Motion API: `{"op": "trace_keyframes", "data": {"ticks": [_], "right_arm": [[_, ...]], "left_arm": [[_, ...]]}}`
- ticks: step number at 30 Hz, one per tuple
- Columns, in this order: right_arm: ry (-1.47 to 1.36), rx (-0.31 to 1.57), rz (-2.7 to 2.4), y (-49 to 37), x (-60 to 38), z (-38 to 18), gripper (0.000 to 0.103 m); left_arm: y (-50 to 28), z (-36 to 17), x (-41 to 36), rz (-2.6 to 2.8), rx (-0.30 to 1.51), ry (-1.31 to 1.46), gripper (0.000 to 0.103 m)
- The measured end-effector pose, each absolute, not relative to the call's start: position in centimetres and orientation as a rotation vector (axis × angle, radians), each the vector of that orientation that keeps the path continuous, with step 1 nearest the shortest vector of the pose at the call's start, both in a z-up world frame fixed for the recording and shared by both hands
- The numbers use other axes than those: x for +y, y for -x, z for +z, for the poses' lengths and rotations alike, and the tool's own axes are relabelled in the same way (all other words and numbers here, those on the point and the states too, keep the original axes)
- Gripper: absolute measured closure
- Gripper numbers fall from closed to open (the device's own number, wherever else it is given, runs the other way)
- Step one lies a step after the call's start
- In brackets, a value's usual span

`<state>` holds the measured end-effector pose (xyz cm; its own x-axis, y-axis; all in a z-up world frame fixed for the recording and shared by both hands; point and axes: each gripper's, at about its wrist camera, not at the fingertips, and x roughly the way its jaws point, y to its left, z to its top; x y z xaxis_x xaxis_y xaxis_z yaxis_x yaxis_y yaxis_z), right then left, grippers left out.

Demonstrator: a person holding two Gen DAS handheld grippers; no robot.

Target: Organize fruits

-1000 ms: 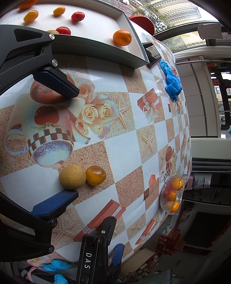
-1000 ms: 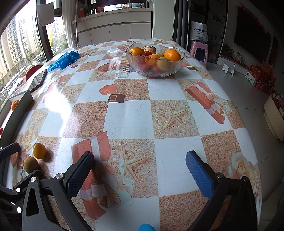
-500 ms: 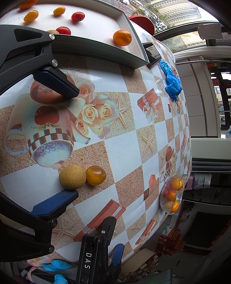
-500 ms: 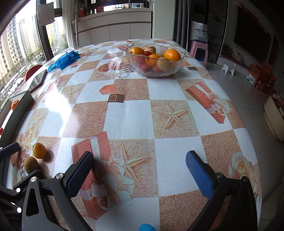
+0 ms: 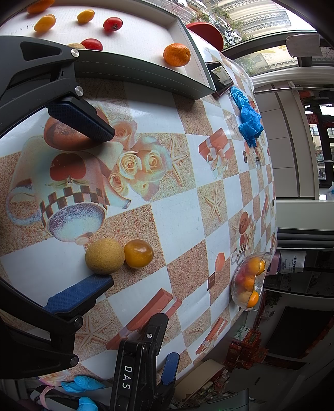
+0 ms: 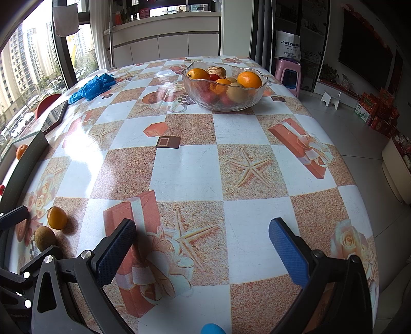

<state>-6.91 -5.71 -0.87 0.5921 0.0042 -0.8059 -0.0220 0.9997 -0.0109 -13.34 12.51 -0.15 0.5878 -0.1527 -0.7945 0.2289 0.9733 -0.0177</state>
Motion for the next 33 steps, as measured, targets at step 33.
{"op": "trace_keyframes", "data": {"ticks": [33], "right_arm": [[0.022,0.937,0.014,6.88,-5.63,-0.9,0.0]], "left_arm": [[13.6,0.55,11.85,-0.228,0.953,-0.088,0.02]]}}
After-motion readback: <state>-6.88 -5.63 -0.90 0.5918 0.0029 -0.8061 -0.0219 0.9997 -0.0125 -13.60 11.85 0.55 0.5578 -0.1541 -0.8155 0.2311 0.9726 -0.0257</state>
